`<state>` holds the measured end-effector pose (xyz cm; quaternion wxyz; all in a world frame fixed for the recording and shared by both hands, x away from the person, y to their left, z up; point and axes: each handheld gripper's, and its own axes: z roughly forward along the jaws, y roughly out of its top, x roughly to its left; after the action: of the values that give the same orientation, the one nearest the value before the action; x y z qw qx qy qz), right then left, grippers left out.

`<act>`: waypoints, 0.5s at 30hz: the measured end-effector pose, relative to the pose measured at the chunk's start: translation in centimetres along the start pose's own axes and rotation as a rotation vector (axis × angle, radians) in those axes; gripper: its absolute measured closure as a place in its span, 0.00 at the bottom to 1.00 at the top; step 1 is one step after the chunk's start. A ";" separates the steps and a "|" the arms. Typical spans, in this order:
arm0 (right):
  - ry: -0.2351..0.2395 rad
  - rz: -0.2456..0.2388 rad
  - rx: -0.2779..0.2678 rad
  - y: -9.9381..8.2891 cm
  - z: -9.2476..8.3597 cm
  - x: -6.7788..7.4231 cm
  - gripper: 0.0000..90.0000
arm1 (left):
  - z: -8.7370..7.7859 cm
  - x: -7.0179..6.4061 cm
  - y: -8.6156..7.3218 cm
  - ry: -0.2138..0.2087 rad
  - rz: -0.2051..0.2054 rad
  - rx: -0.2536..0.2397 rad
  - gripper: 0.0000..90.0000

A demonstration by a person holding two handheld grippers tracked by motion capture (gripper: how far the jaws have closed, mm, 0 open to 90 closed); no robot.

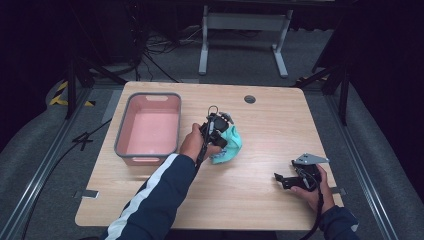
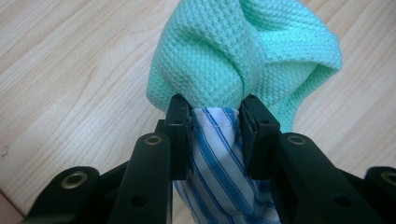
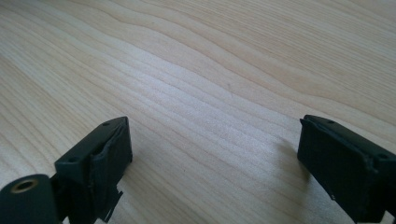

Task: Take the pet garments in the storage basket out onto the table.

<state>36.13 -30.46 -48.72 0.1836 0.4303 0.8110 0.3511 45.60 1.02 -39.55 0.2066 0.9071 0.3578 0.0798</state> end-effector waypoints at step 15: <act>0.000 -0.001 0.000 0.0 0.0 0.0 0.12 | 3.3 -0.4 -1.3 0.011 -0.002 0.052 0.71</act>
<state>36.13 -30.46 -48.72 0.1838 0.4301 0.8111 0.3511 45.48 0.60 -43.05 0.1809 0.9113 0.3621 0.0752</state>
